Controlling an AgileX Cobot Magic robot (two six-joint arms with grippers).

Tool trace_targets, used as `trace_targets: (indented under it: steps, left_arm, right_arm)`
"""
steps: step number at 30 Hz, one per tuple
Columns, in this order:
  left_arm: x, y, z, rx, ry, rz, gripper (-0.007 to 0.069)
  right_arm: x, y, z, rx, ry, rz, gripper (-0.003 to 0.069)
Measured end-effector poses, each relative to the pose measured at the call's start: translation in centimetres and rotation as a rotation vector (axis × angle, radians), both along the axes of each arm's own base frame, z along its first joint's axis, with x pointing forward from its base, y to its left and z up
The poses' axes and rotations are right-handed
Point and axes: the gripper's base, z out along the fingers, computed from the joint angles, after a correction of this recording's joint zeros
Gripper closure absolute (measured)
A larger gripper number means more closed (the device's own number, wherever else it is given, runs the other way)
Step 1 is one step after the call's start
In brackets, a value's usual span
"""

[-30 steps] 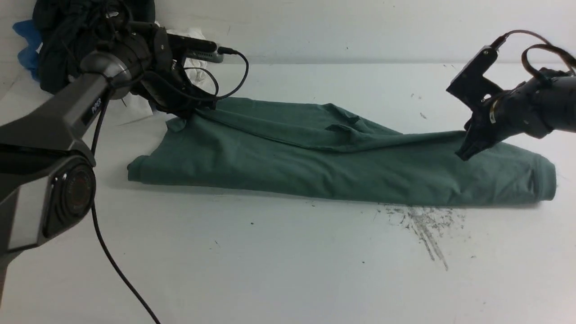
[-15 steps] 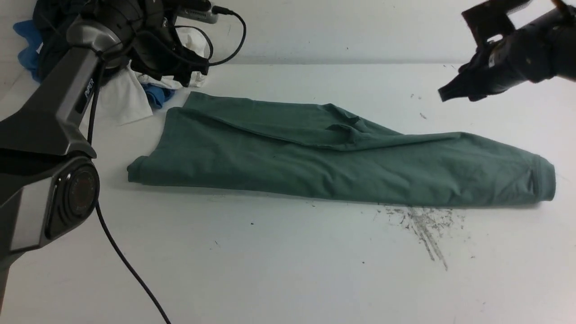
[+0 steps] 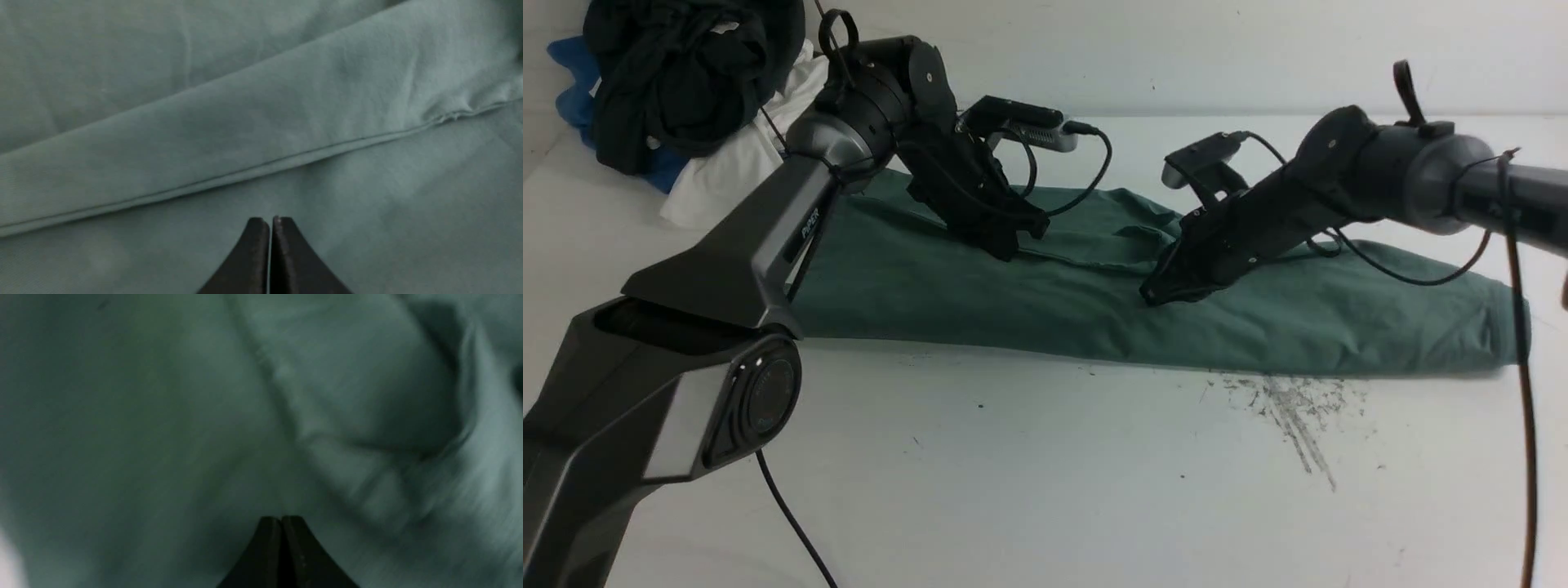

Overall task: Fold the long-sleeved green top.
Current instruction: Use both arms to drag the lower edge of the fabric forward and fold it over the upper edge

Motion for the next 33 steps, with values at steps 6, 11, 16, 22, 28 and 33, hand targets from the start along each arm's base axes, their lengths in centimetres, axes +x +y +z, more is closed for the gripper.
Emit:
trace_targets:
  steps: [6,11,16,22,28,33]
  left_arm:
    - [0.0,0.0,0.0,0.000,0.000,-0.002,0.0632]
    - [0.0,0.0,-0.1,0.004,-0.001,-0.004,0.0632]
    - [0.1,0.1,-0.3,0.023,-0.004,-0.003,0.0632]
    - [0.5,1.3,-0.5,0.087,-0.020,0.014,0.0632]
    - [0.8,4.4,3.1,0.141,-0.091,0.093,0.0631]
    - [-0.8,8.1,10.3,0.146,-0.185,0.181,0.0631]
  right_arm:
    - [4.5,-0.1,-0.9,-0.063,-0.227,-0.104,0.0673]
    - [7.8,-0.8,0.7,0.080,-0.415,-0.409,0.0673]
    - [8.6,-1.0,3.8,0.130,-0.500,-0.463,0.0673]
    - [6.0,-2.1,2.4,-0.100,-0.143,-0.305,0.0673]
    - [2.9,-5.0,5.1,-0.384,0.082,-0.214,0.0673]
    - [2.5,-10.6,9.3,-0.379,0.068,-0.359,0.0673]
